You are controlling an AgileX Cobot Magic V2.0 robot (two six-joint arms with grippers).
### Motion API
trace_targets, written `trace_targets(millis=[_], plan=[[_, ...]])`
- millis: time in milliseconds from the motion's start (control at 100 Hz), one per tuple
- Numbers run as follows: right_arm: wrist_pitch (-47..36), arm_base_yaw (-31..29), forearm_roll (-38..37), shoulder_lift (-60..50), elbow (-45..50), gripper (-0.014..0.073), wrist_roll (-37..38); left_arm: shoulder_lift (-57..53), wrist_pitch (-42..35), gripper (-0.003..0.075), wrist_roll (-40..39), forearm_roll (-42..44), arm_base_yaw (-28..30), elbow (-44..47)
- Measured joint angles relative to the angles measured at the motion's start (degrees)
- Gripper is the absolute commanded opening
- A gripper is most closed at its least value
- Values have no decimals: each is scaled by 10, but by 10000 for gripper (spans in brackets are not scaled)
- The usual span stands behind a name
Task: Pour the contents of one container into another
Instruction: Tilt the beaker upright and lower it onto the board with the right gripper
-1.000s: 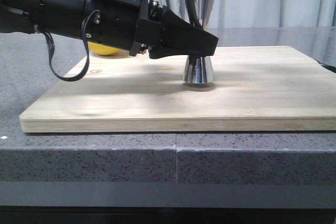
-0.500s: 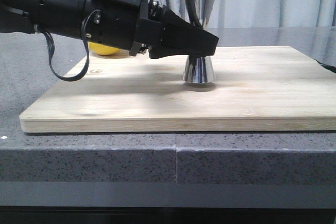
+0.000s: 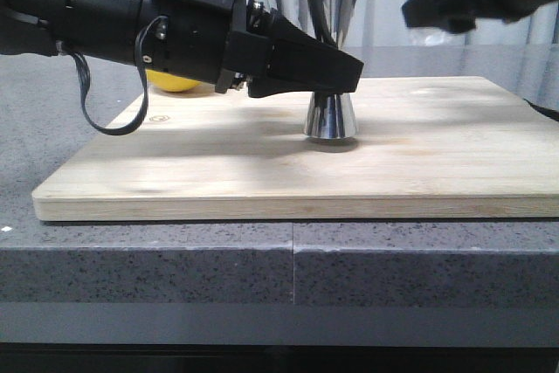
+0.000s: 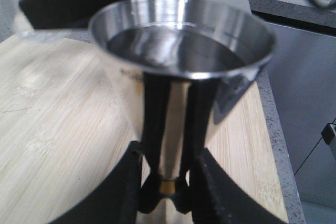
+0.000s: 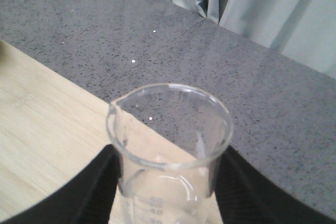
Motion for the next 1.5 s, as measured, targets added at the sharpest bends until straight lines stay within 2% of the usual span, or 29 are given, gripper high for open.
trace_targets(millis=[540,1500], plan=[[-109,-26,38,84,2,293,4,0,0,-21,0,1,0,0],[-143,-26,29,122,2,293,16,0,-1,-21,0,1,0,0]])
